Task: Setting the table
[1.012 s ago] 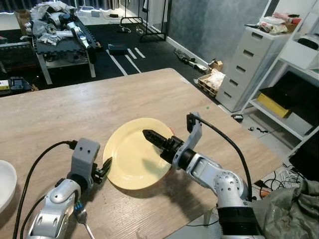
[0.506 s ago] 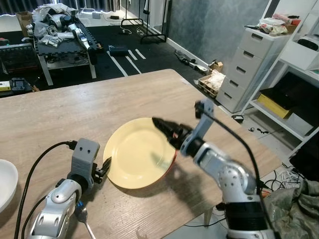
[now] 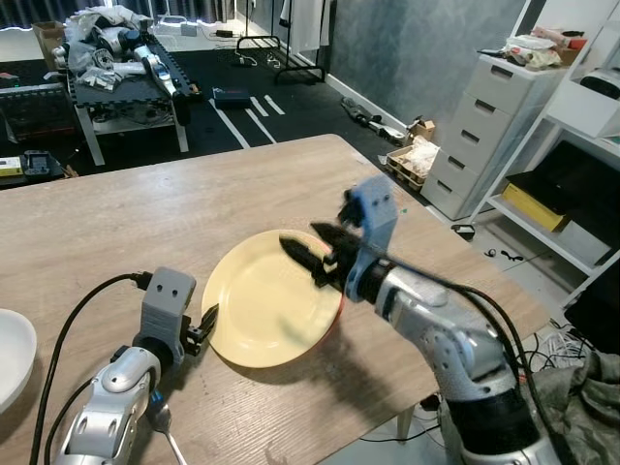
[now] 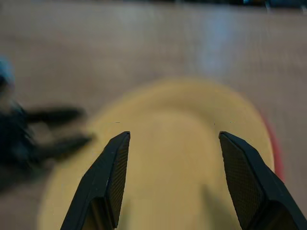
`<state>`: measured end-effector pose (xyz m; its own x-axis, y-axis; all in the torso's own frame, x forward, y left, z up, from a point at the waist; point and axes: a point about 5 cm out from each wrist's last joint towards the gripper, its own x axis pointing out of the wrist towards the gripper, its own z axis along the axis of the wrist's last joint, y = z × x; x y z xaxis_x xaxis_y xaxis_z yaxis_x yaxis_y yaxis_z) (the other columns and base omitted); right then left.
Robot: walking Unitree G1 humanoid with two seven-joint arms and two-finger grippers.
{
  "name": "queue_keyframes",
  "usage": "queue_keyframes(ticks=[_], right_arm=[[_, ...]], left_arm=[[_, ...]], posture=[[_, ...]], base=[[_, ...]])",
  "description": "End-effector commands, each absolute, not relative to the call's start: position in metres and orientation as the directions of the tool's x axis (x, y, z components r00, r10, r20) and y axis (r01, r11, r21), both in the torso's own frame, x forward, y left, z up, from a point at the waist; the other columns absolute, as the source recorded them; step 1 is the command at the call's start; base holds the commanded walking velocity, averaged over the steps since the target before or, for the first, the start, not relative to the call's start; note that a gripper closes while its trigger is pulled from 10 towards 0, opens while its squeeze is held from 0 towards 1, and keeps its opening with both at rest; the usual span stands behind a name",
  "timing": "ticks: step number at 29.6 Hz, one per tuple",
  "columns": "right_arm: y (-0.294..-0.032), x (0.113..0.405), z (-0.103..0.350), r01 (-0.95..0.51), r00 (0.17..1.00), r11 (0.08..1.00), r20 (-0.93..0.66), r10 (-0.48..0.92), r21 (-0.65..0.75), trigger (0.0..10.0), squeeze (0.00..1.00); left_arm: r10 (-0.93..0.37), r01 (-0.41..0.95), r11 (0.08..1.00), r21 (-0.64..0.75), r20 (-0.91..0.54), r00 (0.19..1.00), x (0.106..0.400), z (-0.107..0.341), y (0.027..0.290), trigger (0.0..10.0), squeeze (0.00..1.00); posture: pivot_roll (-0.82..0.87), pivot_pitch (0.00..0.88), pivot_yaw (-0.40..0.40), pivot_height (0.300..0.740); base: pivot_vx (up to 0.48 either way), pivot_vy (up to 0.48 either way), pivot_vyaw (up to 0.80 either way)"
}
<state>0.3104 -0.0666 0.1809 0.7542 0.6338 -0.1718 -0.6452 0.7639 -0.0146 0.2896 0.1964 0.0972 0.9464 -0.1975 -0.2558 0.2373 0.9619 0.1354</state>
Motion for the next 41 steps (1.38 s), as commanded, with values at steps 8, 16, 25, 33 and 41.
queue_keyframes(ticks=[8,16,25,33,41], right_arm=[[-0.090,0.328,0.165,-0.422,0.888,0.906,-0.189,0.419,0.027,10.0,0.00],[-0.103,0.324,0.175,-0.353,0.924,0.935,-0.146,0.353,0.030,10.0,0.00],[-0.110,0.313,0.171,-0.323,0.928,0.942,-0.166,0.334,0.092,10.0,0.00],[-0.122,0.300,0.189,-0.270,0.941,0.939,-0.148,0.304,0.212,10.0,0.00],[-0.110,0.282,0.193,-0.323,0.903,0.880,-0.167,0.397,0.347,10.0,0.00]], left_arm=[[-0.184,0.246,0.963,0.110,-0.401,0.897,0.278,0.065,0.195,10.0,0.00],[-0.185,0.256,0.958,0.127,-0.406,0.895,0.276,0.065,0.196,10.0,0.00],[-0.195,0.274,0.951,0.143,-0.411,0.890,0.277,0.067,0.196,10.0,0.00],[-0.192,0.278,0.947,0.160,-0.413,0.890,0.279,0.070,0.198,10.0,0.00],[-0.187,0.276,0.947,0.166,-0.416,0.890,0.282,0.070,0.200,10.0,0.00]], posture=[[-0.02,0.000,-0.027,0.740],[-0.02,0.000,-0.016,0.740],[-0.03,0.000,0.017,0.740],[-0.05,0.005,0.034,0.740],[-0.07,0.006,0.036,0.740]], base=[[0.000,0.000,0.00],[0.000,0.000,0.00],[0.000,0.000,0.00],[0.000,0.000,0.00],[0.000,0.000,0.00]])
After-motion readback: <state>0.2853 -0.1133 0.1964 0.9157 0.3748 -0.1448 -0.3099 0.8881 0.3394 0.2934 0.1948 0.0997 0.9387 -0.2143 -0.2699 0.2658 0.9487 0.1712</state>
